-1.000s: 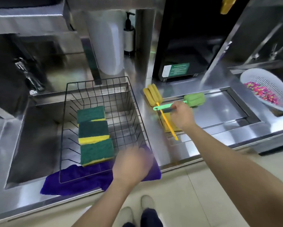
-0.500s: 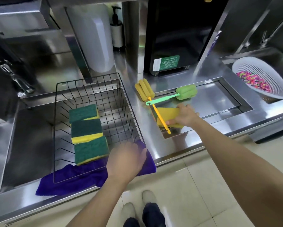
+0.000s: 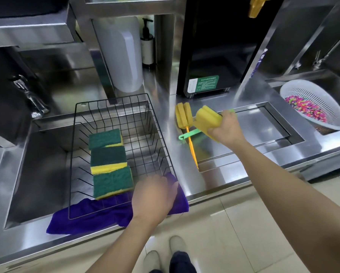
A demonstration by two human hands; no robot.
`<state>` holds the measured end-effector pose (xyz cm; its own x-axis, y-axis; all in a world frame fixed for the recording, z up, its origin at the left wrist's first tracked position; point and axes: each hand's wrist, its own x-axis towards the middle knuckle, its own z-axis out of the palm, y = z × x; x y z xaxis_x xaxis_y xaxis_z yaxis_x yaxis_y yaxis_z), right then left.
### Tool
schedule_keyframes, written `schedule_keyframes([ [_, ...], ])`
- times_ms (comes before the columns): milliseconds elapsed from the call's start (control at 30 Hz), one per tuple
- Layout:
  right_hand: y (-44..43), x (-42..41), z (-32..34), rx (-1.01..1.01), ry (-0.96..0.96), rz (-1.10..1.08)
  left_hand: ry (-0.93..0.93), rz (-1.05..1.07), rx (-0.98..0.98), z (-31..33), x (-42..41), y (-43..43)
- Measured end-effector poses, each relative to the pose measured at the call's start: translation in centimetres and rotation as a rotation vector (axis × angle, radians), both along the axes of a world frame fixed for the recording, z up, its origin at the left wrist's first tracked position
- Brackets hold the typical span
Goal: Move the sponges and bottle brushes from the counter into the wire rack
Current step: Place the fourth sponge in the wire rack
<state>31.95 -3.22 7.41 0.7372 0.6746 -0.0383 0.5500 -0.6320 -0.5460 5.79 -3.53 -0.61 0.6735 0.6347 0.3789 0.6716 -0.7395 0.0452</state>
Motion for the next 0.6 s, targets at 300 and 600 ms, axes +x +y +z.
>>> schedule_keyframes([
  [300, 4.3, -4.9, 0.9, 0.074, 0.034, 0.204, -0.035, 0.179, -0.009, 0.2, -4.1, 2.3],
  [600, 9.5, -10.7, -0.5, 0.074, 0.003, 0.373, -0.114, 0.319, 0.028, -0.4, -8.6, 3.7],
])
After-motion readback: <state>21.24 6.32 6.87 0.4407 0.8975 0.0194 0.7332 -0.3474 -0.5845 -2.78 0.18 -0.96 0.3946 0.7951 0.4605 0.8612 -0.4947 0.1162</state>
